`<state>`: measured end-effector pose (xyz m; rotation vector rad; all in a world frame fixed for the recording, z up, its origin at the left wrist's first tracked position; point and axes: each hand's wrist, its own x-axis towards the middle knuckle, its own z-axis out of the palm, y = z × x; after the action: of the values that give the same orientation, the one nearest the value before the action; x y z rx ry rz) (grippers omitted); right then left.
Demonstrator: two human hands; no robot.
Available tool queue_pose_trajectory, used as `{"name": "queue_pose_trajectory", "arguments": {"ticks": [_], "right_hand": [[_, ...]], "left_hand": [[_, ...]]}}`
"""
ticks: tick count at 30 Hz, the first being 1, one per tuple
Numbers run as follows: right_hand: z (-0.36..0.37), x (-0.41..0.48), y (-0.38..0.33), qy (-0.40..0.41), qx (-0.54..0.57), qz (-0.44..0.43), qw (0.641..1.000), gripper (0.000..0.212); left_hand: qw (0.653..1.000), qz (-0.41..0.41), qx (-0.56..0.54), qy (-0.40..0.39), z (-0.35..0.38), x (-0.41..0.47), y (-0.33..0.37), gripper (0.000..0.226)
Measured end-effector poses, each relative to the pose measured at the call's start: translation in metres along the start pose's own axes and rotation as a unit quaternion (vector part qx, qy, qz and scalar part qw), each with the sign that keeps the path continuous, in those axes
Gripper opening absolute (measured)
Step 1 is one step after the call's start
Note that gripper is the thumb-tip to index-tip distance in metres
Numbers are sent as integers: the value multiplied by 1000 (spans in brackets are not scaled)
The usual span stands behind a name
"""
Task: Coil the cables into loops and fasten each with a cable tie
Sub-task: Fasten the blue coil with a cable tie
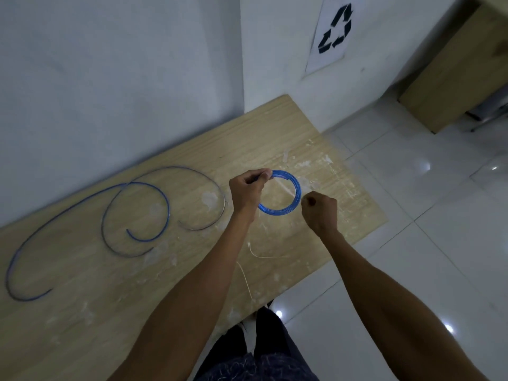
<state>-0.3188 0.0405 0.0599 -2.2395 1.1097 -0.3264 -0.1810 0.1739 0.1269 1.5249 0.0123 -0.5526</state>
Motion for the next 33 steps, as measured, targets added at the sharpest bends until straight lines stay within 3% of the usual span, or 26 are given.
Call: {"name": "queue_pose_trajectory", "arguments": {"ticks": [2, 6, 11, 15, 21, 33], "right_hand": [[-20, 17, -22, 47, 39, -3, 998, 43], [-59, 40, -73, 110, 105, 16, 988, 11], [-87, 53, -136, 150, 123, -90, 977, 15], [-104, 51, -188, 43, 252, -103, 961, 28], [-119, 43, -236, -110, 382, -152, 905, 16], [-110, 35, -285, -149, 340, -152, 916, 12]], "left_hand": [[1000, 17, -3, -11, -2, -1, 18, 18], [997, 63, 2, -37, -10, -7, 58, 20], [991, 112, 6, -75, -22, -17, 108, 15], [987, 131, 8, -91, -34, -21, 136, 15], [987, 140, -17, -71, -55, -19, 154, 10], [983, 166, 23, -75, -92, -15, 167, 7]]}}
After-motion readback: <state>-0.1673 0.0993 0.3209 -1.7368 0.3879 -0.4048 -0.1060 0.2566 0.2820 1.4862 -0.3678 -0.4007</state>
